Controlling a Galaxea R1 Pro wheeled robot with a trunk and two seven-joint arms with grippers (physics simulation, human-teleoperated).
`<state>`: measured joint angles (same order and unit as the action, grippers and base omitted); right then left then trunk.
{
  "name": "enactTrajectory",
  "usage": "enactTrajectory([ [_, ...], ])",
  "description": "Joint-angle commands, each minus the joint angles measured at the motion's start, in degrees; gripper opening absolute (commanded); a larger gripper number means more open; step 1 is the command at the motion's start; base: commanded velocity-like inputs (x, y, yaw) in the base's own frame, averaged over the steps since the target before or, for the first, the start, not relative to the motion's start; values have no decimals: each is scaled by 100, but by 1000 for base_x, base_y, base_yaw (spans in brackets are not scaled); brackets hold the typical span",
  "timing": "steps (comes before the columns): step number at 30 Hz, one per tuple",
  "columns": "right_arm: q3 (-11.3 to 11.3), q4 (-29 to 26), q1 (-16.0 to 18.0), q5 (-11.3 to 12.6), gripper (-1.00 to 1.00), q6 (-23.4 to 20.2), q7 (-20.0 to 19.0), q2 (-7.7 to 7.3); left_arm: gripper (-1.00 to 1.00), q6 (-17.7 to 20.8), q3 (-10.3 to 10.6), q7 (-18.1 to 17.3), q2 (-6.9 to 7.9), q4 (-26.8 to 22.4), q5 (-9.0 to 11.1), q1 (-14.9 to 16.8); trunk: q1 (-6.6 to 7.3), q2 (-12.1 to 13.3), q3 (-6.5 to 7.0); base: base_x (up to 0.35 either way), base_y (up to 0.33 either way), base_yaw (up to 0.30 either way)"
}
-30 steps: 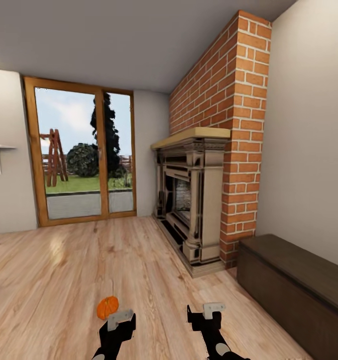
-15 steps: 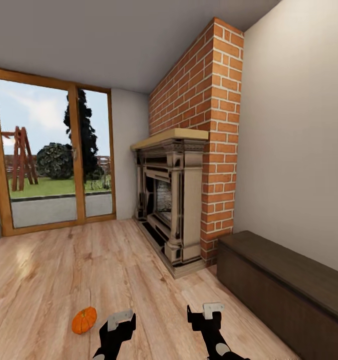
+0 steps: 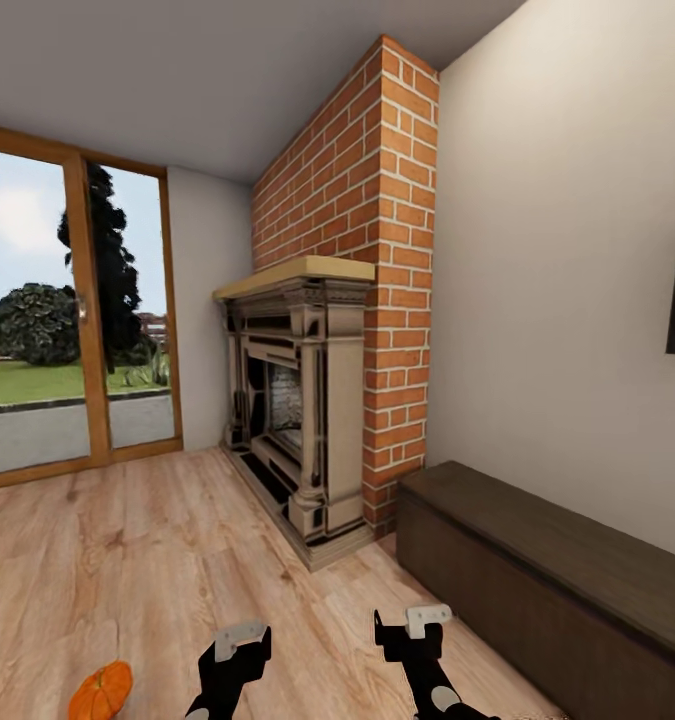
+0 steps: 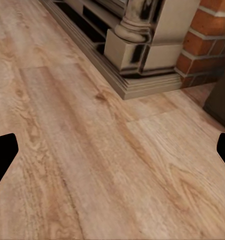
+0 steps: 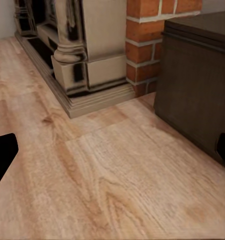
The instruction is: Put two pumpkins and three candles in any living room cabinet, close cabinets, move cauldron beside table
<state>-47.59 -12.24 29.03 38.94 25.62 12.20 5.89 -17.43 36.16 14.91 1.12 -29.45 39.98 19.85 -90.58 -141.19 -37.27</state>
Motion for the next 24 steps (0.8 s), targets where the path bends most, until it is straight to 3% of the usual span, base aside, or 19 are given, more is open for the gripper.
enactTrajectory([
  [1,-48,2,6,26,100,13,36,1,100,-23,49,47,8,-9,39,5,1,-3,-4,27,0,-275],
  [24,-48,2,6,26,100,13,36,0,100,-23,49,47,11,-9,37,7,1,-3,80,43,22,-274],
])
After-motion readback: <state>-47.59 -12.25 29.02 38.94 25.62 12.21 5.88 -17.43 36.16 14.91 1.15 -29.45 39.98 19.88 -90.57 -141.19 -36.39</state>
